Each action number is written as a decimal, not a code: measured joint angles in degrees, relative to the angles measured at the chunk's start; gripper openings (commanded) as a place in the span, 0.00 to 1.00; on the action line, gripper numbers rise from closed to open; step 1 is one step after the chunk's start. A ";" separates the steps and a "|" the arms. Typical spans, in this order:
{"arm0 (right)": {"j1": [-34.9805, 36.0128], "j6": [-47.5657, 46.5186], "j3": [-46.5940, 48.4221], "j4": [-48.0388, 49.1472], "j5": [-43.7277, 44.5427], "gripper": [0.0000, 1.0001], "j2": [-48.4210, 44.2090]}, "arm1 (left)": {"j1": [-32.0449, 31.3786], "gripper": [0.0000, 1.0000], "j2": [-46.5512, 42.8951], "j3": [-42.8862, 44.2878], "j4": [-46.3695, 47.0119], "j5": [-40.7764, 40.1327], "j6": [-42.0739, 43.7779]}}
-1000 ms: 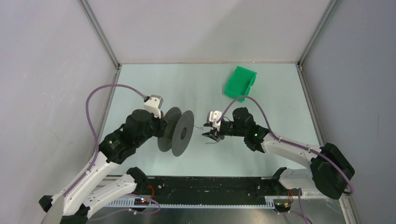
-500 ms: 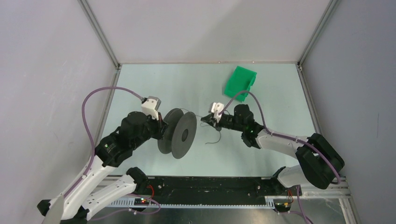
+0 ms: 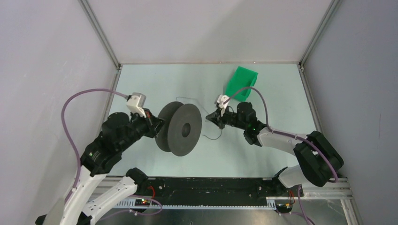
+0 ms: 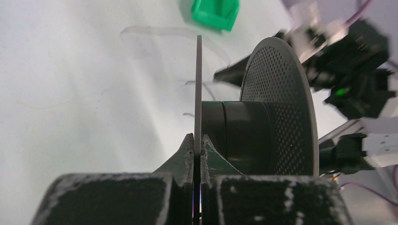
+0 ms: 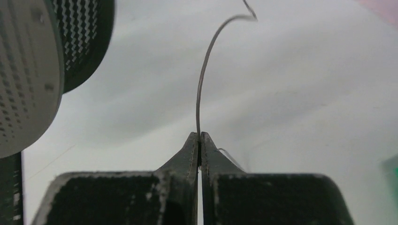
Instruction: Wrap the cables
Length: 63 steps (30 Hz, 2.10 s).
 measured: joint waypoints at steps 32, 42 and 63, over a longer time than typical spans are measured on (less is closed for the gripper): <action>11.34 4.87 -9.05 -2.54 14.49 0.13 -13.90 | 0.39 0.00 -0.94 -1.70 2.71 -8.41 -1.57; 11.65 15.61 -9.01 -23.06 27.54 0.32 -22.51 | 1.27 0.00 1.66 -2.67 -2.10 -23.43 2.29; 34.25 33.18 29.42 -35.06 38.91 0.44 17.66 | 19.06 0.00 -0.61 -12.79 -2.97 -31.41 -2.45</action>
